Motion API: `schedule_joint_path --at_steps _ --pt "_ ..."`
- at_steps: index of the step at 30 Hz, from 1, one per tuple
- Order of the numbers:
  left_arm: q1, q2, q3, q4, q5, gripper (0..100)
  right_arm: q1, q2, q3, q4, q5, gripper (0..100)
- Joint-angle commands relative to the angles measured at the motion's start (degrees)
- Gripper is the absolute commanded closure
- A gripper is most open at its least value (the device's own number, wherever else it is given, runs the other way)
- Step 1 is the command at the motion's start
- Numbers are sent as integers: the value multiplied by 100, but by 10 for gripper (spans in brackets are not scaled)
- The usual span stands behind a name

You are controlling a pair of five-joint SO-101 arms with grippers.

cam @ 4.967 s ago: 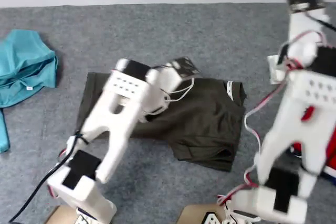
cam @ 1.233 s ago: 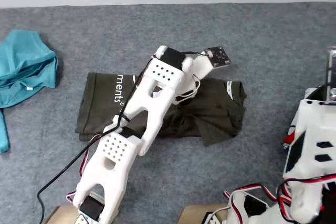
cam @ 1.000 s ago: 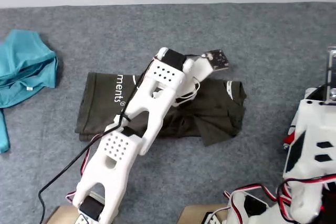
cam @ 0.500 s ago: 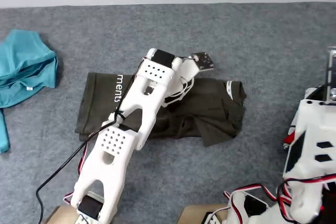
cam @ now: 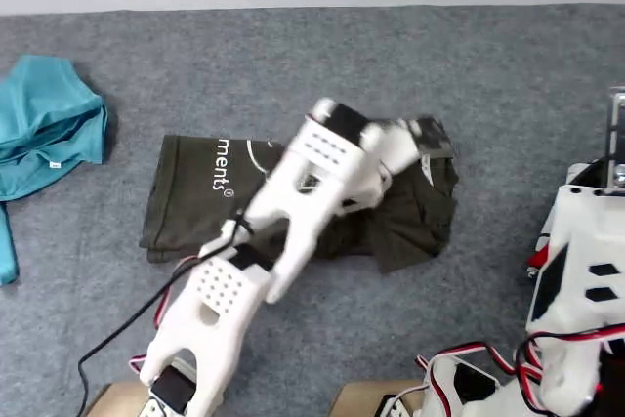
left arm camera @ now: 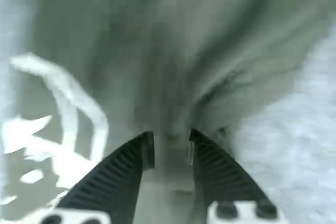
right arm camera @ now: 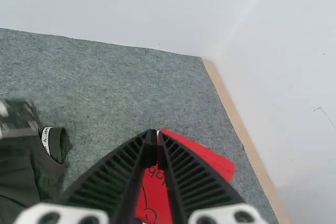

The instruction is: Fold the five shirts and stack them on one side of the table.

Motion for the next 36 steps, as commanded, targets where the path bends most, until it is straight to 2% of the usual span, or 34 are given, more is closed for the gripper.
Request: schedule_joint_path --at_steps 1,9,21,25,30,36 --pt "527 -536 532 176 0 881 66 31 -220 215 53 987" --pt "870 -598 734 149 -26 881 66 13 -220 215 53 987" --pt "413 -624 637 185 -26 883 66 22 -220 215 53 987" --pt "563 -818 716 185 9 881 66 31 -220 215 53 987" --pt "985 -1495 1385 176 141 881 66 4 -220 215 53 987" --pt "1037 -1811 1631 167 273 881 66 4 -220 215 53 987"
